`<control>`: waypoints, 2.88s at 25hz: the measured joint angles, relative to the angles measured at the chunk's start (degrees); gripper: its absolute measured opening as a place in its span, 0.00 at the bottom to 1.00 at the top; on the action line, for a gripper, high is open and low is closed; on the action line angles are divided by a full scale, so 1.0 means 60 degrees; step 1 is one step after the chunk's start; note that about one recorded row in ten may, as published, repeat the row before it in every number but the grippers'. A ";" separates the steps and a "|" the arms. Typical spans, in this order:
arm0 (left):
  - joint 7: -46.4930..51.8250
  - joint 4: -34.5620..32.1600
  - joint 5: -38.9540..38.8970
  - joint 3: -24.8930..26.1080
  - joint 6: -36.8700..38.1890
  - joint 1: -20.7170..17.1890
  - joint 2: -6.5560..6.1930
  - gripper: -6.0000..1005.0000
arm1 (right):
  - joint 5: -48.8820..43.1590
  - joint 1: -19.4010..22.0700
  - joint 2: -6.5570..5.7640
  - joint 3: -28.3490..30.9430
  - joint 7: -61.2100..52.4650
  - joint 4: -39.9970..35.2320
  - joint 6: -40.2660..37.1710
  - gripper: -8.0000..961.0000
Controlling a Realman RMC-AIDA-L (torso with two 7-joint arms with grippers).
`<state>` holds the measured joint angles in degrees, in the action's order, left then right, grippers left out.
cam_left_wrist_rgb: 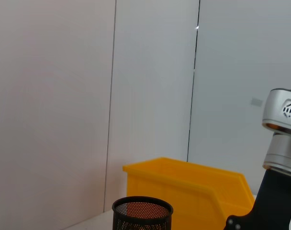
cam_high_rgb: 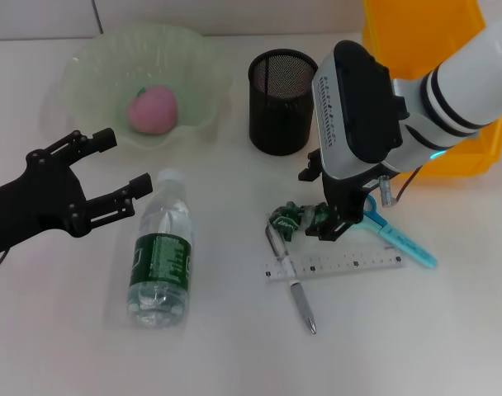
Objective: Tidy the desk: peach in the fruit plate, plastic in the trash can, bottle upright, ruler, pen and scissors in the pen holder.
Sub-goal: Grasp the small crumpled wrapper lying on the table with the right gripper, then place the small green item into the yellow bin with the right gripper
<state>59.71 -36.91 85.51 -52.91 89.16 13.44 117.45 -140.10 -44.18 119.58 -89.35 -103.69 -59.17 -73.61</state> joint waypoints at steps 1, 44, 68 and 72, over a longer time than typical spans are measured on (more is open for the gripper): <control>-0.0001 0.0000 0.0001 0.0001 0.0000 0.0000 0.0001 0.86 | 0.0025 -0.0066 0.0004 -0.0002 0.0000 0.0166 0.0053 0.76; -0.0314 -0.0015 -0.0012 0.0087 -0.0111 0.0052 0.0083 0.86 | 0.0433 -0.0575 -0.0066 0.1625 -0.1577 -0.0268 -0.0964 0.09; -0.0549 0.0046 -0.0034 0.0088 -0.0088 0.0162 0.0125 0.85 | -0.1021 0.0746 -0.0096 0.6567 -0.4627 -0.1406 0.1135 0.07; -0.0448 -0.0012 -0.0060 0.0088 0.0004 0.0170 0.0124 0.84 | -0.0998 0.0820 -0.0096 0.6574 -0.4699 -0.1057 0.1367 0.15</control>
<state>57.02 -36.98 85.15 -52.38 89.19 14.47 118.20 -146.09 -39.26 119.01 -49.91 -131.89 -65.51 -65.41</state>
